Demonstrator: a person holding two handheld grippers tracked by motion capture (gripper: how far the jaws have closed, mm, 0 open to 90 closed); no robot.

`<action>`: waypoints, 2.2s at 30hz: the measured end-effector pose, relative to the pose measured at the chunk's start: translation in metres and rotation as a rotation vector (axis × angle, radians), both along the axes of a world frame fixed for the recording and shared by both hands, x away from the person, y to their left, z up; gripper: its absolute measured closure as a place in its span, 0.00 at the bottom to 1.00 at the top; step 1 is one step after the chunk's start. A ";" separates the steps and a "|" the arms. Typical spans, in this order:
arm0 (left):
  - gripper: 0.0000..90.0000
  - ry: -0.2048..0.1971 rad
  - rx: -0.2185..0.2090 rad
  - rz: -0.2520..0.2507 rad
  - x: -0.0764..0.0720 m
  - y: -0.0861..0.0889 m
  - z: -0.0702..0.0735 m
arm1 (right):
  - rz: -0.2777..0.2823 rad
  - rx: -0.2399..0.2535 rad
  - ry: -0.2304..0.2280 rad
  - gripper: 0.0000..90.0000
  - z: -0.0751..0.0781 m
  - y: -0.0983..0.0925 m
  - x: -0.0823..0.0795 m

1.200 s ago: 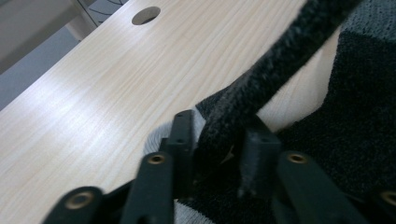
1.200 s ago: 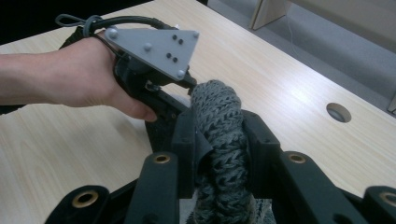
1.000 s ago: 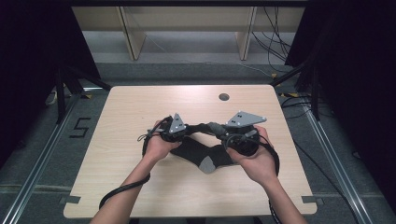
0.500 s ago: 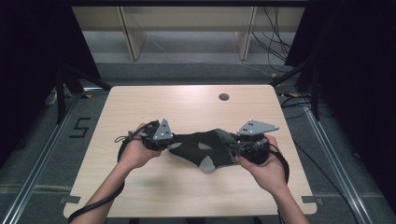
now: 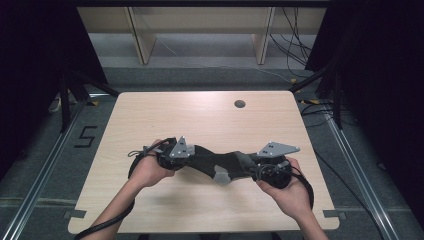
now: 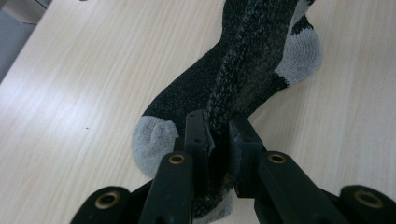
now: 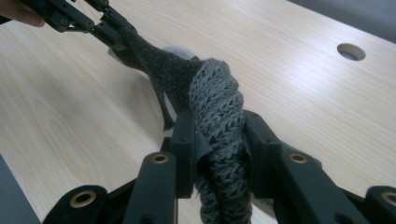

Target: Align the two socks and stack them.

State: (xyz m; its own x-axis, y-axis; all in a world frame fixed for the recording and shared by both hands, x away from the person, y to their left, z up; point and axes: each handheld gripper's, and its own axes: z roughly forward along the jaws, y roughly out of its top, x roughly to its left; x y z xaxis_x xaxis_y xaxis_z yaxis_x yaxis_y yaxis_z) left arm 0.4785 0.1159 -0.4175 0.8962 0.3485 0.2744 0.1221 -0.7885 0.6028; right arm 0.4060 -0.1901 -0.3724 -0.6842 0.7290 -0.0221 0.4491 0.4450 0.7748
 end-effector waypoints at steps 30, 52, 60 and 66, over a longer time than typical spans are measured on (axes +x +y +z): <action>0.89 0.053 0.078 -0.114 -0.019 -0.004 0.019 | -0.025 -0.021 0.098 0.76 -0.013 -0.011 -0.016; 0.79 0.098 0.150 0.011 0.065 -0.043 -0.013 | -0.130 -0.043 0.214 0.75 -0.047 -0.020 0.062; 0.70 0.092 0.053 0.068 0.076 -0.045 -0.029 | -0.218 -0.033 0.318 0.71 -0.063 -0.027 0.081; 0.52 0.034 -0.085 0.189 0.077 -0.034 -0.025 | -0.257 -0.066 0.327 0.60 -0.064 -0.029 0.091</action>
